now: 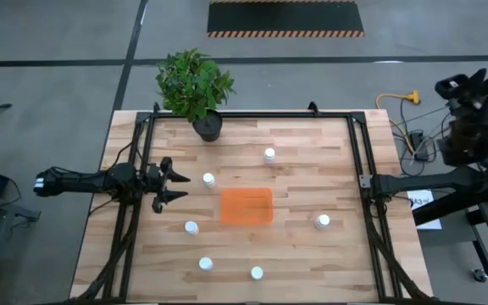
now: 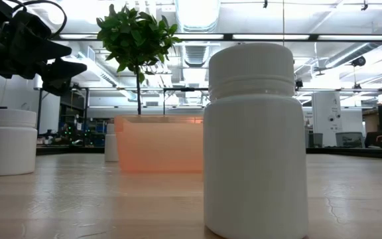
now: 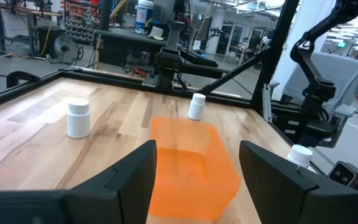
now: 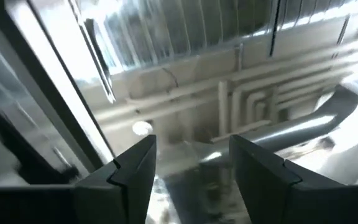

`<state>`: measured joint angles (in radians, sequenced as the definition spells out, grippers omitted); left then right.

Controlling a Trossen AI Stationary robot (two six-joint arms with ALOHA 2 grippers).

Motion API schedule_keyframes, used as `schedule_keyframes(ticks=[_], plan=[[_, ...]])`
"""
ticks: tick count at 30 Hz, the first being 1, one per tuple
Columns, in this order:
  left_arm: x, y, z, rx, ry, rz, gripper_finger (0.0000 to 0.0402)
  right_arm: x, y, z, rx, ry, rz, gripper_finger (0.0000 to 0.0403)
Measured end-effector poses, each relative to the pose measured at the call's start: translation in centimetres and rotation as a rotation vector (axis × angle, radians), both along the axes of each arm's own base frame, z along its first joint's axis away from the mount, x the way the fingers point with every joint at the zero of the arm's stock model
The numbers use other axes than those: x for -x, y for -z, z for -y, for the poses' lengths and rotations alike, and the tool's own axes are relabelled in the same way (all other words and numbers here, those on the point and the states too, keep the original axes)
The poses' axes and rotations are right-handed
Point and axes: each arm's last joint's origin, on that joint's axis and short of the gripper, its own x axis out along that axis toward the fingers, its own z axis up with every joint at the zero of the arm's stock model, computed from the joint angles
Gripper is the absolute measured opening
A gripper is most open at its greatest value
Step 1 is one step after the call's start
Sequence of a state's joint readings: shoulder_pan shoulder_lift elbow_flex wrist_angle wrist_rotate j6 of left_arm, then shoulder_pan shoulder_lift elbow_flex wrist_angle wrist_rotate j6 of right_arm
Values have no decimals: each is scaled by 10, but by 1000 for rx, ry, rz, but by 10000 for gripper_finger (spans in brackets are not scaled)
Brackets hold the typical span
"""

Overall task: Pick and place pill bottles into a basket
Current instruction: Put the white pill bottle into the orange bin

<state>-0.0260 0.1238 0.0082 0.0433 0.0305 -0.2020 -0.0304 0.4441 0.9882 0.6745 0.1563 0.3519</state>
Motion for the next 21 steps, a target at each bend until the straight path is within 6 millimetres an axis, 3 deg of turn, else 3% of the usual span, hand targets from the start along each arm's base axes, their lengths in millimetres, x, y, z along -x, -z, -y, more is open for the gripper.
schedule_keyframes(ticks=[3, 6, 12, 17, 21], plan=[[0, 0, 0, 0, 0, 0, 212, 0, -12, 0, -11, -38, 5, 192], [0, 0, 0, 0, 0, 0, 212, -7, -20, -1, 61, 39, -63, 192], [0, 0, 0, 0, 0, 0, 212, -40, -34, -5, 252, 22, -209, 192], [0, 0, 0, 0, 0, 0, 212, -73, -41, -5, 226, -84, -450, 192], [0, 0, 0, 0, 0, 0, 212, -87, -43, -4, 176, -151, -690, 192]])
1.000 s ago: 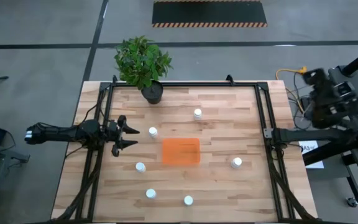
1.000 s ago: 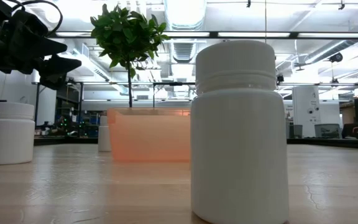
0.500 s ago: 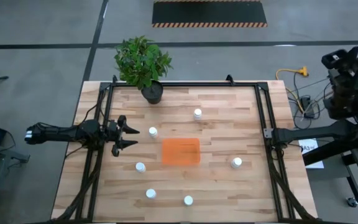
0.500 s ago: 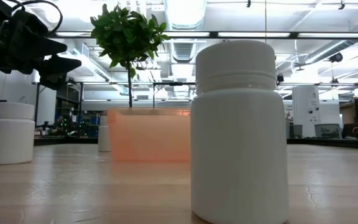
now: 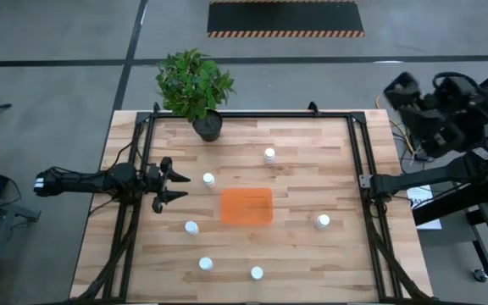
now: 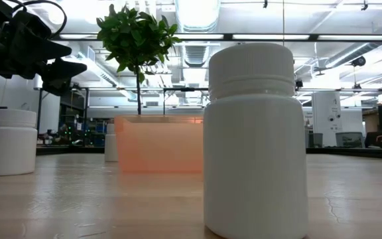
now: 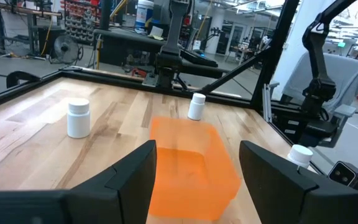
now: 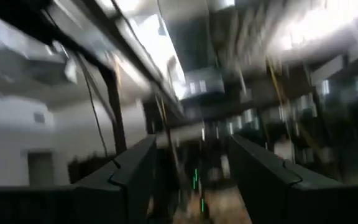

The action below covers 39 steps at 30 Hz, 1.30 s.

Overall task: Pick and place pill bottles into a basket
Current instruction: Put the white pill bottle into the orange bin

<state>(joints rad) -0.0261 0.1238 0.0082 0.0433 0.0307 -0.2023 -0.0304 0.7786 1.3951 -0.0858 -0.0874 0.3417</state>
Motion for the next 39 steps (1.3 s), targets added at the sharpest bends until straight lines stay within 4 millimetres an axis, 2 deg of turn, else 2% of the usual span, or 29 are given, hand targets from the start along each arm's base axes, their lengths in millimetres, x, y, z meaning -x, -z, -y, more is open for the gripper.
schedule_keyframes(ticks=[5, 13, 17, 22, 29, 35, 39], plan=[[0, 0, 0, 0, 0, 0, 212, -7, 2, 0, -116, -49, -255, 192], [0, 0, 0, 0, 0, 0, 212, -13, 26, 0, -208, -47, -613, 192], [0, 0, 0, 0, -1, 0, 212, -17, 33, -1, -142, -75, -684, 192], [0, 0, 0, 0, -1, 0, 212, -26, 42, -6, -93, -274, -787, 192], [0, 0, 0, 0, 0, 0, 212, -50, 67, -12, -83, -409, -1053, 192], [0, 0, 0, 0, 0, 0, 212, -72, 83, -27, -44, -516, -1218, 192], [0, 0, 0, 0, 0, 0, 212, -79, 95, -40, -13, -580, -1349, 192]])
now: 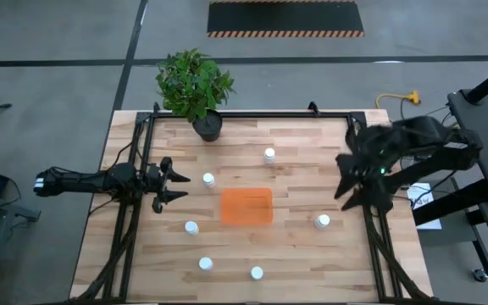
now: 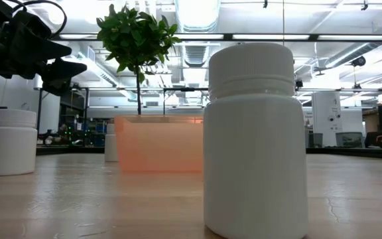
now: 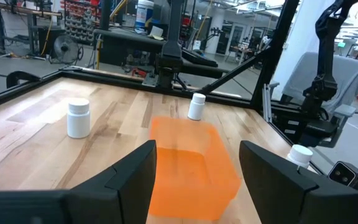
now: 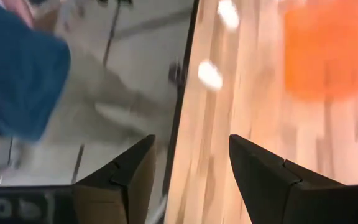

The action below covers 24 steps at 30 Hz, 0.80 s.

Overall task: Pick and place pill bottles into a basket
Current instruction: Put the white pill bottle into the orange bin

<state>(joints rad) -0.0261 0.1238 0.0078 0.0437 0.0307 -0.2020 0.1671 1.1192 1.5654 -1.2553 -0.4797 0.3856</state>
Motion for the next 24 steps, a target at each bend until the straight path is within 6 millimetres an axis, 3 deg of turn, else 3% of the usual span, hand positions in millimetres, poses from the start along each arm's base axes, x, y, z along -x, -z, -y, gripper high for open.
schedule_keyframes(ticks=[6, 12, 17, 24], plan=[[0, 0, 0, 0, 0, 0, 212, -7, 21, -24, 128, -46, -200, 192], [0, 0, 0, 0, 0, 0, 212, -15, 39, -43, 298, -9, -242, 192], [0, 0, 0, 0, 0, 0, 212, -20, 53, -53, 339, -17, -294, 192], [0, 0, 0, 0, 0, 0, 212, -23, 88, -59, 382, 0, -346, 192]])
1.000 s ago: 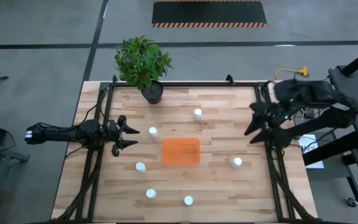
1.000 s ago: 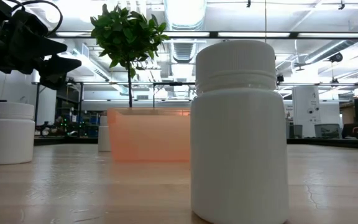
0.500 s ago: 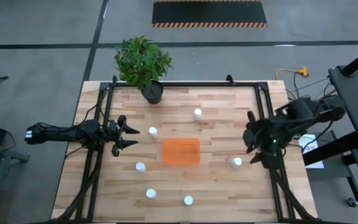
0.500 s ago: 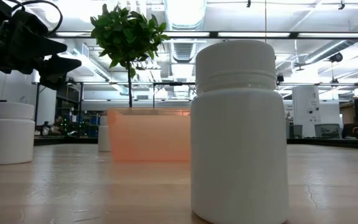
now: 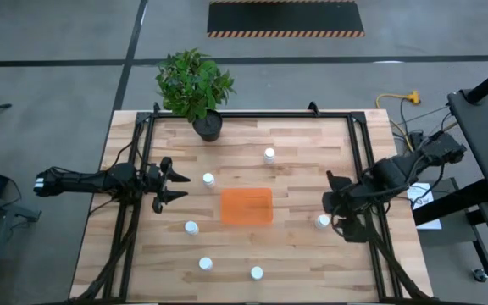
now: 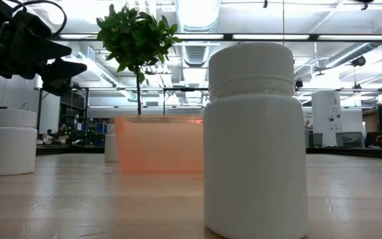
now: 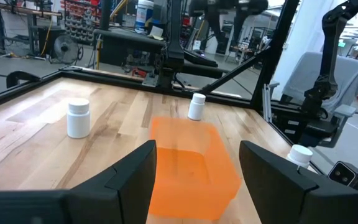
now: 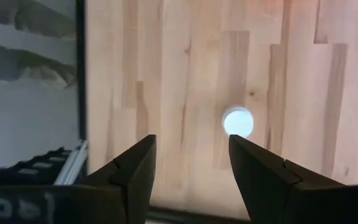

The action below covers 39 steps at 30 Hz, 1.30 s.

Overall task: Pick and place pill bottles into a basket
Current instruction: Put the white pill bottle into the orange bin

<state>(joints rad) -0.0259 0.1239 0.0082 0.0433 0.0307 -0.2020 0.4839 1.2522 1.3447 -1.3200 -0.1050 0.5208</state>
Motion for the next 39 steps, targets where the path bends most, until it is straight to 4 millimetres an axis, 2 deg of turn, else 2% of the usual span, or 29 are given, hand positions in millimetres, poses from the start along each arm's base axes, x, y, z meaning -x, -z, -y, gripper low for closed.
schedule_keyframes(ticks=[4, 13, 20, 23, 32, 39], plan=[[0, 0, 0, 0, 0, 0, 212, 0, 20, -1, -6, 10, 27, 192], [0, 0, 0, 0, 0, 1, 212, 3, 62, 2, 48, 34, -69, 192], [0, 0, 0, 0, 0, 0, 212, 6, 77, 3, 36, 79, -70, 194], [0, 0, 0, 0, 0, 0, 212, 8, 80, 4, 44, 84, -74, 211], [0, 0, 0, 0, 0, 0, 212, 8, 87, 6, 91, 67, -52, 298], [0, 0, 0, 0, 0, 1, 212, 11, 100, 8, 114, 64, -71, 320]])
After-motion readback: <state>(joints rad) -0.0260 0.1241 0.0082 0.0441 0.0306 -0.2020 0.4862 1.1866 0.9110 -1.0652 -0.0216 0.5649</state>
